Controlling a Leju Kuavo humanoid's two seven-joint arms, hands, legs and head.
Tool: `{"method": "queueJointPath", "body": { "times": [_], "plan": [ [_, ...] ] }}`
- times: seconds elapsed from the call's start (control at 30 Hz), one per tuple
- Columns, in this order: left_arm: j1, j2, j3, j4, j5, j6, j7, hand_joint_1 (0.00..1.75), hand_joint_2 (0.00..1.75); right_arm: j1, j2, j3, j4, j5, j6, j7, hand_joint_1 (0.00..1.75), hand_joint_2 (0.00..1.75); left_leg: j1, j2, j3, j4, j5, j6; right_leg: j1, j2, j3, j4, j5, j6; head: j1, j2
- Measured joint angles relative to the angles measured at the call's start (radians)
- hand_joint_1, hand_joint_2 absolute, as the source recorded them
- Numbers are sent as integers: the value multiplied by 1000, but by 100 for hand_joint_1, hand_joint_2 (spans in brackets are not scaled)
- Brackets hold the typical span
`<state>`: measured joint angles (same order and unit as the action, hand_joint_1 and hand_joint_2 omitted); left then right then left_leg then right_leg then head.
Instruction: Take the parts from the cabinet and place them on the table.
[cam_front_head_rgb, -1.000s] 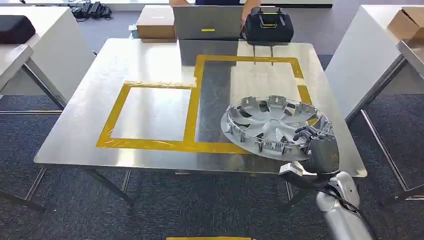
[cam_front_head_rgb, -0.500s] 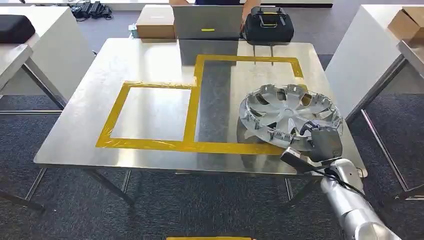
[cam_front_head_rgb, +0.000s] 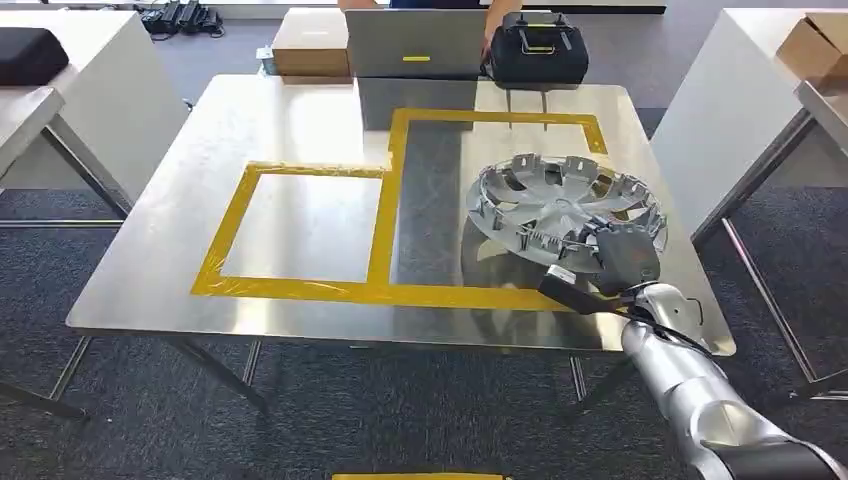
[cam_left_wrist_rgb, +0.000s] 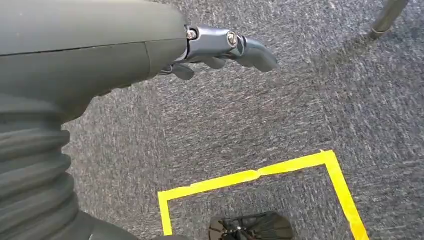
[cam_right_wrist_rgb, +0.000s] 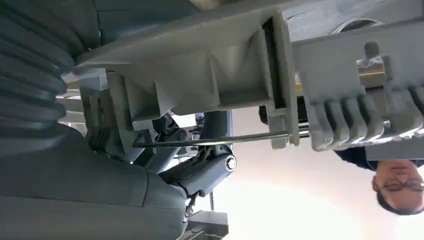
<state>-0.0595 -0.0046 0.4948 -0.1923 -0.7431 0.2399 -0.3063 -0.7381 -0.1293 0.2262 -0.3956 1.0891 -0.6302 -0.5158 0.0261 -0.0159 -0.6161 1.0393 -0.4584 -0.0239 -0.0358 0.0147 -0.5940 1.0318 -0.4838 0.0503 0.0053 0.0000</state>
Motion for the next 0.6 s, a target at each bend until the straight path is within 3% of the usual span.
{"method": "queueJointPath", "body": {
  "times": [0.6],
  "plan": [
    [-2, -1, 0, 0, 0, 9, -10, 0, 175, -62, 95, 55, 34, 21, 23, -5, 175, 175, 0, 0, 0, 0, 0, 0, 0, 0, 0, -1, 0, 0, 0, 0]
  ]
}}
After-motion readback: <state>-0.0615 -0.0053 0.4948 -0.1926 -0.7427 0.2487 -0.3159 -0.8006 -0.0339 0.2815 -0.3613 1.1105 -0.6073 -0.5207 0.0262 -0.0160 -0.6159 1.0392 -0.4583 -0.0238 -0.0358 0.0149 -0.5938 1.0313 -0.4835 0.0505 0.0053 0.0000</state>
